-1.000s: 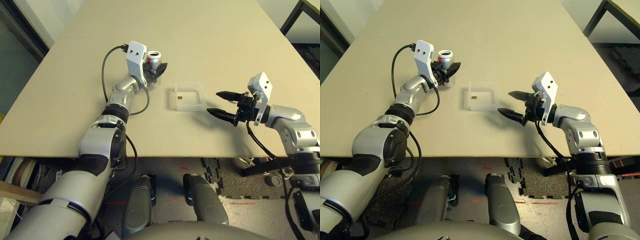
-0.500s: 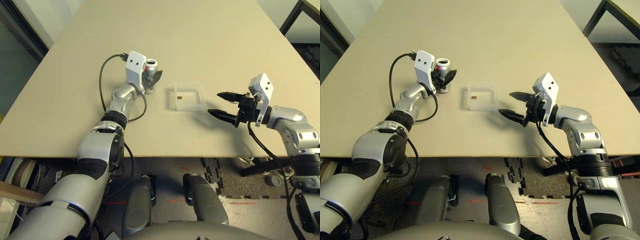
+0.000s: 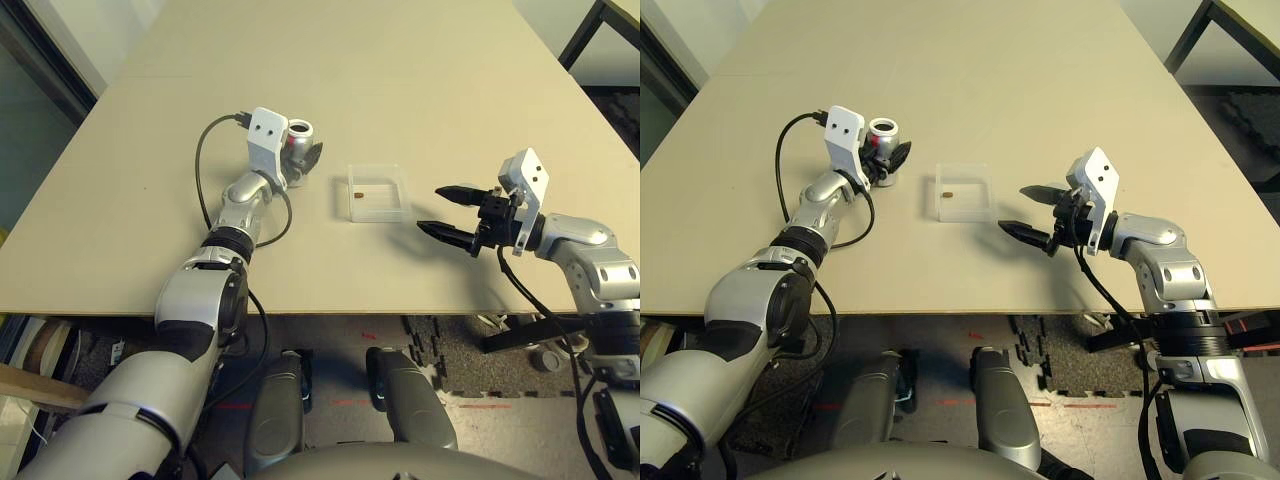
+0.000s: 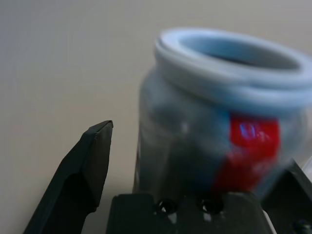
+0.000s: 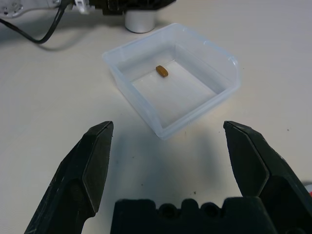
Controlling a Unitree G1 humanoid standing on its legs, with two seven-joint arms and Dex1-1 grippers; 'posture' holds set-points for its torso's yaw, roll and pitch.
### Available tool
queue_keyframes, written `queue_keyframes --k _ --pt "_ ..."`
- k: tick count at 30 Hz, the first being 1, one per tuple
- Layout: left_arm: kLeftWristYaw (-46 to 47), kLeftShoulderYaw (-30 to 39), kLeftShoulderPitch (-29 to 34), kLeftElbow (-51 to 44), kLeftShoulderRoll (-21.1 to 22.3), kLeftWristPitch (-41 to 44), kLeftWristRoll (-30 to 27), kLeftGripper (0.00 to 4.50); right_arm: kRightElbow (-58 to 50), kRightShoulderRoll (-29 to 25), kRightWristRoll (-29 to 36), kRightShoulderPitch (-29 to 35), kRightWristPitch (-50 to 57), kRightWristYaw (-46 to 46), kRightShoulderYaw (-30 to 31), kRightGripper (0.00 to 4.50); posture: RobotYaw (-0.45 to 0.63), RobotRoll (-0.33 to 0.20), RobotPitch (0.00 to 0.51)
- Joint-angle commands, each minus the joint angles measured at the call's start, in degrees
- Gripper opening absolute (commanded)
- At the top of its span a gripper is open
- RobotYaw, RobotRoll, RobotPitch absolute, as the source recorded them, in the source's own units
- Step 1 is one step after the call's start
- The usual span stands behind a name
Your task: Pour the medicine from the bottle into the box.
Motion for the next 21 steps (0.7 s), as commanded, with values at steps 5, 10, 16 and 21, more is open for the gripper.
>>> queue_keyframes --k 5,10,16,21 --pt "-2.74 1.15 2.43 -1.03 0.45 -1.09 -1.33 4.48 0.98 -0.01 -0.1 -0.8 -0.36 0.41 0.43 4.5 -0.15 0.0 0.189" --pt "-5.64 1.51 4.97 -3.4 1.0 -1.37 -2.75 4.48 1.91 0.28 -0.34 -1.34 -0.83 0.62 0.68 4.5 -0.14 0.0 0.19" --pt "-9.32 1.74 10.93 -9.89 2.35 -0.93 -4.84 4.48 1.78 0.12 -0.34 -1.14 -1.02 0.9 0.64 4.5 -0.14 0.0 0.188" --pt "-12.97 0.76 17.92 -20.53 3.32 2.64 -7.26 4.48 1.8 0.02 -0.42 -1.1 -1.15 1.23 0.69 4.5 -0.14 0.0 0.186"
